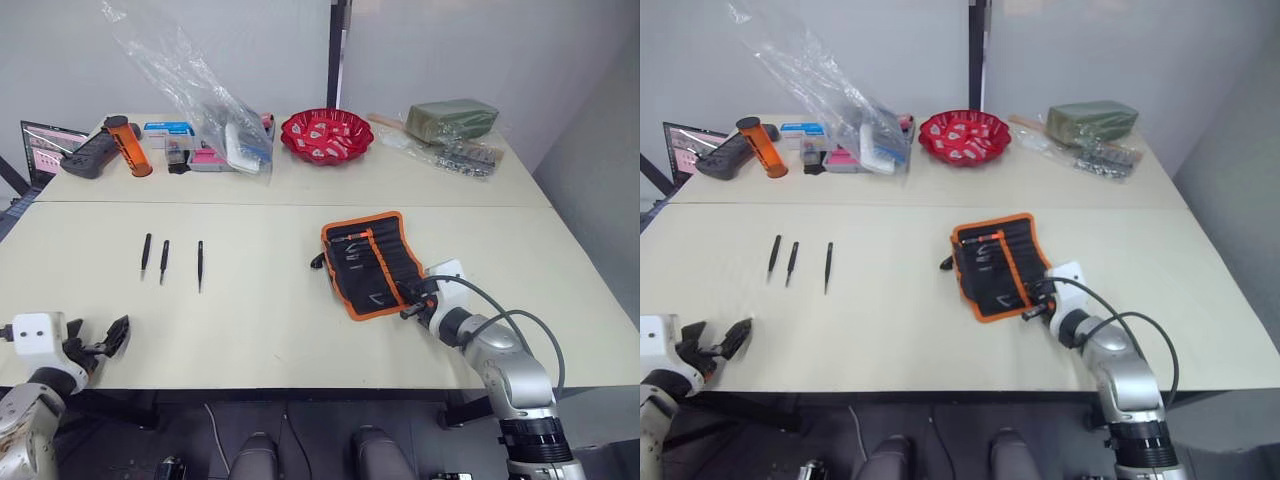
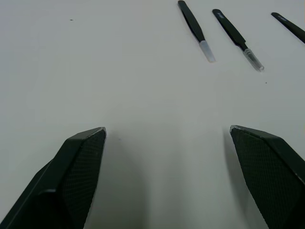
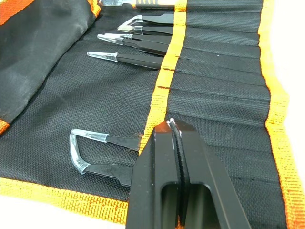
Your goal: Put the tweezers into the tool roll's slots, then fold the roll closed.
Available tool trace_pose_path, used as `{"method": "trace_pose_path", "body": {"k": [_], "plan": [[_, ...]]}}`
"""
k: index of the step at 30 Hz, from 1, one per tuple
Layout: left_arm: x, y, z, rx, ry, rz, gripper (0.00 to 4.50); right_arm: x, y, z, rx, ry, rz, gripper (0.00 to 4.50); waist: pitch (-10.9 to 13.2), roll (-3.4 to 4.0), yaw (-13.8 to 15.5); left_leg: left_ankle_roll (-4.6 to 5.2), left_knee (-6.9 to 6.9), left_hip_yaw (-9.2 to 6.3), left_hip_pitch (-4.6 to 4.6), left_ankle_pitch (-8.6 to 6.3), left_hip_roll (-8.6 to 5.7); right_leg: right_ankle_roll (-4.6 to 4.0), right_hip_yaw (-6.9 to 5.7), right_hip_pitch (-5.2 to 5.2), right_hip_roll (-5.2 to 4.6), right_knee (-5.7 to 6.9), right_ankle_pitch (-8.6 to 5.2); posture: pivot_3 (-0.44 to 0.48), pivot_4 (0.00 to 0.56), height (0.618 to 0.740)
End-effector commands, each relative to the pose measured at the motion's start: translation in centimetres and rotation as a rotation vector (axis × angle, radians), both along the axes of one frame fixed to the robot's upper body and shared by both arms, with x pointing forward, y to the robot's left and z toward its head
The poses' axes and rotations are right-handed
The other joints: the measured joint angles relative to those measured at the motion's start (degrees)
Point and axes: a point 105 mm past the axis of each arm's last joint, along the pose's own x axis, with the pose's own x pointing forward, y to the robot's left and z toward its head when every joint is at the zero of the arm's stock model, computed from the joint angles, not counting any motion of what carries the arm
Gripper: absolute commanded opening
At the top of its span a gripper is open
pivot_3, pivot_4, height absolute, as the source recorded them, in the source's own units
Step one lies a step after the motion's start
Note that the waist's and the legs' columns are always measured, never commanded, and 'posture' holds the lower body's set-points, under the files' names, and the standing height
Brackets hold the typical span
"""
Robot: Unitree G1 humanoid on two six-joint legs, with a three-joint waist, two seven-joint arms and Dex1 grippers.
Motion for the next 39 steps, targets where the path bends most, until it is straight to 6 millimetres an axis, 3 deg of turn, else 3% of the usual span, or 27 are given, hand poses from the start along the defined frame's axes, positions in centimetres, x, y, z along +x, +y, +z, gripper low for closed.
{"method": "trace_pose_path", "body": {"k": [1, 8, 19, 21, 28, 39], "plan": [[-0.3, -0.1, 1.0, 0.03, -0.028, -0.004, 4.43, -0.7, 1.2, -1.4, 0.003, 0.063, 0.058, 0.0, 0.0, 0.0, 0.0, 0.0, 0.0, 0.0, 0.0, 0.0, 0.0, -0.01, 0.0, 0.0, 0.0, 0.0, 0.0, 0.0, 0.15, 0.735], [1.0, -0.8, 1.7, 0.028, -0.048, -0.032, 4.43, -0.7, 1.4, -1.4, 0.005, 0.064, 0.06, 0.0, 0.0, -0.02, 0.0, 0.0, -0.02, 0.0, 0.01, 0.0, 0.0, -0.04, -0.01, 0.0, 0.01, 0.0, -0.02, 0.0, 0.15, 0.735], [7.3, -3.0, 5.1, -0.037, -0.106, -0.065, 4.43, -1.0, 1.0, -1.4, -0.001, 0.06, 0.036, 0.0, 0.0, -0.03, 0.1, 0.0, -0.08, -0.01, 0.0, 0.0, 0.0, -0.03, -0.02, -0.02, 0.02, 0.0, -0.03, 0.0, 0.15, 0.735], [8.1, -3.1, 5.0, -0.017, -0.078, -0.056, 4.43, -1.0, 1.0, -1.3, -0.001, 0.059, 0.032, 0.0, 0.0, -0.03, 0.0, 0.0, -0.08, -0.01, 0.0, 0.0, -0.01, -0.03, -0.02, -0.02, 0.03, 0.0, -0.03, 0.0, 0.15, 0.735], [10.0, -3.3, 4.2, -0.033, -0.041, -0.024, 2.35, -1.1, 0.7, -1.3, -0.005, 0.059, 0.014, 0.0, 0.0, -0.03, -0.1, -0.01, -0.37, 0.0, 0.12, 0.01, -0.01, -0.04, -0.01, -0.03, 0.02, -0.03, -0.03, 0.0, 0.15, 0.735], [12.8, -3.3, 3.3, -0.047, -0.005, 0.016, 2.35, -1.2, 0.5, -1.1, -0.005, 0.051, -0.008, 0.0, 0.0, -0.04, 0.2, -0.08, -0.4, 0.0, 0.13, 0.05, -0.03, -0.04, -0.01, -0.03, 0.01, -0.06, -0.03, 0.0, 0.15, 0.735]]}}
